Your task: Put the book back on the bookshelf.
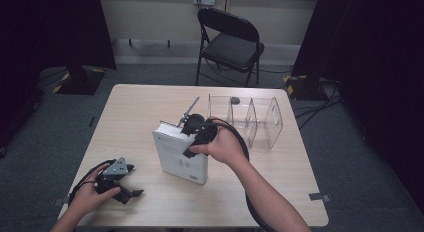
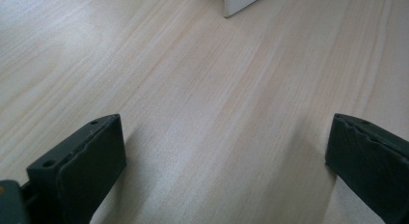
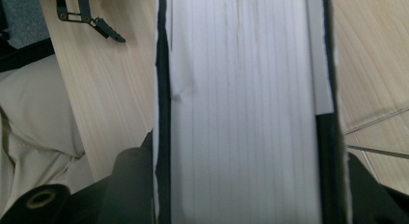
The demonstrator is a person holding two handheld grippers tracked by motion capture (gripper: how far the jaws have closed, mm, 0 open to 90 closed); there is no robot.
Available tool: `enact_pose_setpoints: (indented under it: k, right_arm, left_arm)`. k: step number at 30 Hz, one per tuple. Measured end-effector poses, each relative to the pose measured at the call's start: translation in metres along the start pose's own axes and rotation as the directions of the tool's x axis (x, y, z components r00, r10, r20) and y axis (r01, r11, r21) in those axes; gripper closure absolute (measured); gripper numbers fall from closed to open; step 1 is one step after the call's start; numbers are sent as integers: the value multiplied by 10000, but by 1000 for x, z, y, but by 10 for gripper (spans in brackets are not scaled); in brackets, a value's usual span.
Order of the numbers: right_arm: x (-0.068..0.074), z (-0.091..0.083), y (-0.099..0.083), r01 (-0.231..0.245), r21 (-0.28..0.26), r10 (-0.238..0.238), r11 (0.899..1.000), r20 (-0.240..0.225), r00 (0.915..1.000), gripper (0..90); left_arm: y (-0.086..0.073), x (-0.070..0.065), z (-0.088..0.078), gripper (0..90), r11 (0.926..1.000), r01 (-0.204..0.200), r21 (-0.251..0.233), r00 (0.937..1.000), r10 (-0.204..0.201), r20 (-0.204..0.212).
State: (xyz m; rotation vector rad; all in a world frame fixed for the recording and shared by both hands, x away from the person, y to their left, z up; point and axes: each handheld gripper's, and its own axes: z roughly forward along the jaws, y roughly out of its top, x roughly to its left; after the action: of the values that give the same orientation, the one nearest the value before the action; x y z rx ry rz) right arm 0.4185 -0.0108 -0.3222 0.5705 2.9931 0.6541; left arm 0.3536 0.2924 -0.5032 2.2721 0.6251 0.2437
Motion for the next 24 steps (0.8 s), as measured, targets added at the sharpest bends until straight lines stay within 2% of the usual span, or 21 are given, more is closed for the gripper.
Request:
enact_pose_setpoints:
  k: [8,10,11,13,16,21,22,24]
  right_arm:
    - [0,2,1,99,113,-101,9999,116,9999,469]
    - [-2,5,4,-160,-167,156,9997,-189,9997,447]
    - [-1,7,6,-188,-38,187,9998,-212,9996,429]
    - [0,13,12,0,71,-1,10000,24,10000,402]
    - [-2,16,16,24,80,-25,10000,45,10000,456]
    - [2,15,14,114,42,-114,9999,21,9999,482]
    - [3,12,12,165,-251,-161,9995,157,9997,510]
    - [2,12,12,158,-268,-154,9995,136,9998,510]
  left_arm:
    - [0,0,0,0,10000,-10,3,10000,10,-6]
    - [0,0,0,0,10000,-12,6,10000,12,-5]
    - [0,0,0,0,10000,-11,5,10000,11,-4]
    - [0,0,0,0,10000,-10,-3,10000,10,-8]
    - [0,0,0,0,10000,-10,-1,10000,10,-6]
    - [0,0,0,0,10000,-13,5,10000,13,-7]
    - [0,0,0,0,10000,-8,6,10000,8,-2]
    - [0,0,0,0,10000,-11,3,10000,11,-5]
